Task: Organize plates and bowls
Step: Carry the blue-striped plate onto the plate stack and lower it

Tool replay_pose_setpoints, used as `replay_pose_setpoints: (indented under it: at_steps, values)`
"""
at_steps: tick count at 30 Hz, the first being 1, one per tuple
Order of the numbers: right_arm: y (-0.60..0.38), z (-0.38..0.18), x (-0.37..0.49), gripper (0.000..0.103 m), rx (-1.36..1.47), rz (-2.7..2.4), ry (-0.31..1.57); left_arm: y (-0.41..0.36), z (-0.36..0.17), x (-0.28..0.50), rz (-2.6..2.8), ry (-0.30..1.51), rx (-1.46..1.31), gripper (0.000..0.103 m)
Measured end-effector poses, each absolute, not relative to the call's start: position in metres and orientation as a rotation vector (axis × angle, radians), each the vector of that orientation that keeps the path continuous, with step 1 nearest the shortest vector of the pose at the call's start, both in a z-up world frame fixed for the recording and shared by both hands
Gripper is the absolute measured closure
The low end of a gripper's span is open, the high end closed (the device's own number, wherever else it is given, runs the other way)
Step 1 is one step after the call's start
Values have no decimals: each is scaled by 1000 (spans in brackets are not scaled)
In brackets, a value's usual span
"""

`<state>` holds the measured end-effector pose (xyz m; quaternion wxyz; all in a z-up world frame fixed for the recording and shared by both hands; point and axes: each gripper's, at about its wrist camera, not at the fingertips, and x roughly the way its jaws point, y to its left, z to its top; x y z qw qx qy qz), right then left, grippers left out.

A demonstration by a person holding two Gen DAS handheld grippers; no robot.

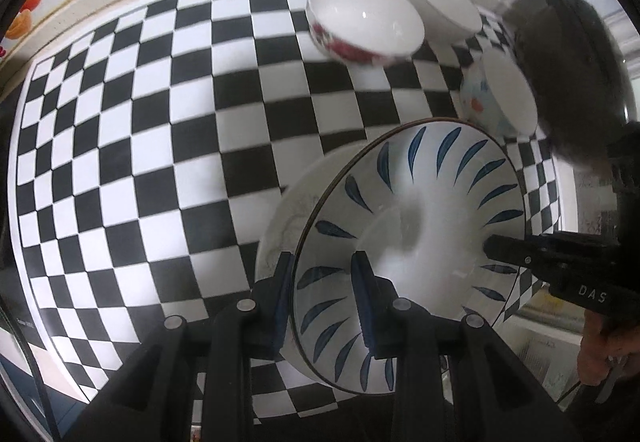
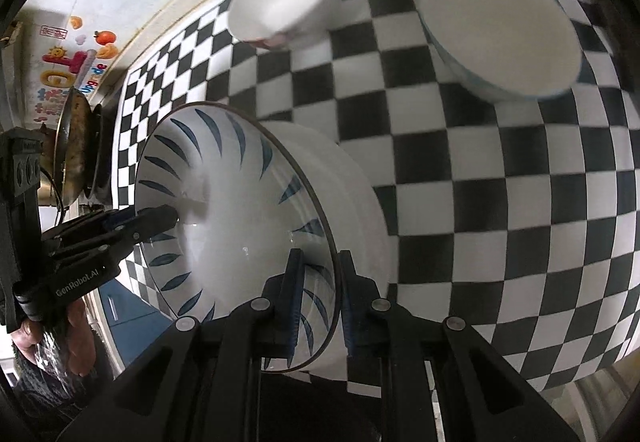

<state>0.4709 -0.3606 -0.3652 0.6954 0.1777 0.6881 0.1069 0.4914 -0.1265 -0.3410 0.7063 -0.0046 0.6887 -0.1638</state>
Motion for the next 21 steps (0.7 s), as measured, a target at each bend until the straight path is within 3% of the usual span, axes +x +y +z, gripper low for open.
replay_pose_setpoints:
  at_steps: [21]
  values:
    - [-350, -405, 467, 85, 398, 212, 1624, -130, -377, 487, -307, 1597, 25, 77]
